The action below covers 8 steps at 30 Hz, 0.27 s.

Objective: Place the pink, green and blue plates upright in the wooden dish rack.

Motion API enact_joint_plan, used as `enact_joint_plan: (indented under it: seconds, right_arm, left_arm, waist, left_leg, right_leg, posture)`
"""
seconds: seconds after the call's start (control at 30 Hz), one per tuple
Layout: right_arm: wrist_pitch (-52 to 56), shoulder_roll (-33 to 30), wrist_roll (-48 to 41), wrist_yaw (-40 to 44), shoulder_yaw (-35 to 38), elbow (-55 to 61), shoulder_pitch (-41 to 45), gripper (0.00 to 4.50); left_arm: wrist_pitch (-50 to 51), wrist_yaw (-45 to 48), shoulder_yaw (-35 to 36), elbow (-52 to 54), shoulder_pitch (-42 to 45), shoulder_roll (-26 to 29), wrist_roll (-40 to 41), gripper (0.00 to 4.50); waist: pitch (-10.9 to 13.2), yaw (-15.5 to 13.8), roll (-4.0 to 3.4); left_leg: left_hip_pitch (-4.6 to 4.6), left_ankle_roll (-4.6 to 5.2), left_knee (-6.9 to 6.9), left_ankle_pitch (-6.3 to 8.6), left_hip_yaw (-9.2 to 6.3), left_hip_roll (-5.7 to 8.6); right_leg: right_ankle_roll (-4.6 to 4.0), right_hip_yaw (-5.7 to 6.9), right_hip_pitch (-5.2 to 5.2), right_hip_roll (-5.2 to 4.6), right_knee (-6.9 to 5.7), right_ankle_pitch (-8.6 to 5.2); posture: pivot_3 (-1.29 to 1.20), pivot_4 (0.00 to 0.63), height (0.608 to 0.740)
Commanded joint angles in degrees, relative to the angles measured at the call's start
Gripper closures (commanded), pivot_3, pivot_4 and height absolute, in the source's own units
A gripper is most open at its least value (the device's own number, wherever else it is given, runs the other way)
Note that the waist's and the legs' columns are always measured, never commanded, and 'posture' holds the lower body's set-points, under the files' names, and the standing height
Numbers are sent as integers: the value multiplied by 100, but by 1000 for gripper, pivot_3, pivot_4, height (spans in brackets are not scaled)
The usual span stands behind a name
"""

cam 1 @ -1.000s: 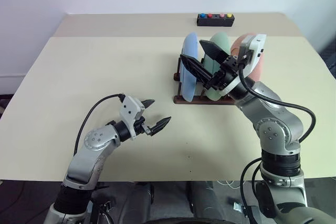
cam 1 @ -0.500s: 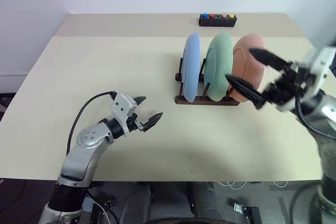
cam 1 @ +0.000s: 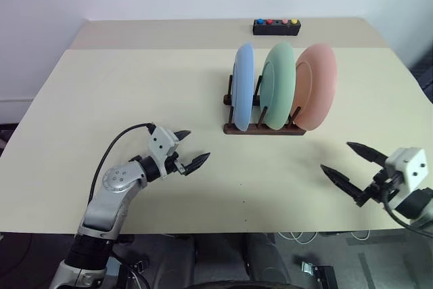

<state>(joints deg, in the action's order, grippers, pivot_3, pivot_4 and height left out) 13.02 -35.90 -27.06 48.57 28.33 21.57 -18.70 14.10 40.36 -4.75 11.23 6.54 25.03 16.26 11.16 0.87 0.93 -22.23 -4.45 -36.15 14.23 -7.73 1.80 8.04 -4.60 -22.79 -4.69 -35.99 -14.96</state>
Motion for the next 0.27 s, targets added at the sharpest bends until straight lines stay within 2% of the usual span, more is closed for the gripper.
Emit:
enact_joint_plan:
  seconds: [0.03,0.27]
  right_arm:
    - [-329,43,166,-40,-106,-237,136,26]
    - [-615,121,250,-30,-382,-915,512,26]
  left_arm:
    - [-130,-36,166,239,-213,65,8,0]
    - [-197,-250,159,440,-574,-35,-84,0]
  waist:
    - [0,2,0]
    - [-1,-9,-1]
  left_leg:
    - [0,0,0,0,0,0]
    - [1,0,-1,0,-2,0]
  right_leg:
    - [0,0,0,0,0,0]
    - [-2,1,2,0,-1,-1]
  posture:
    - [0,150,740]
    - [0,150,740]
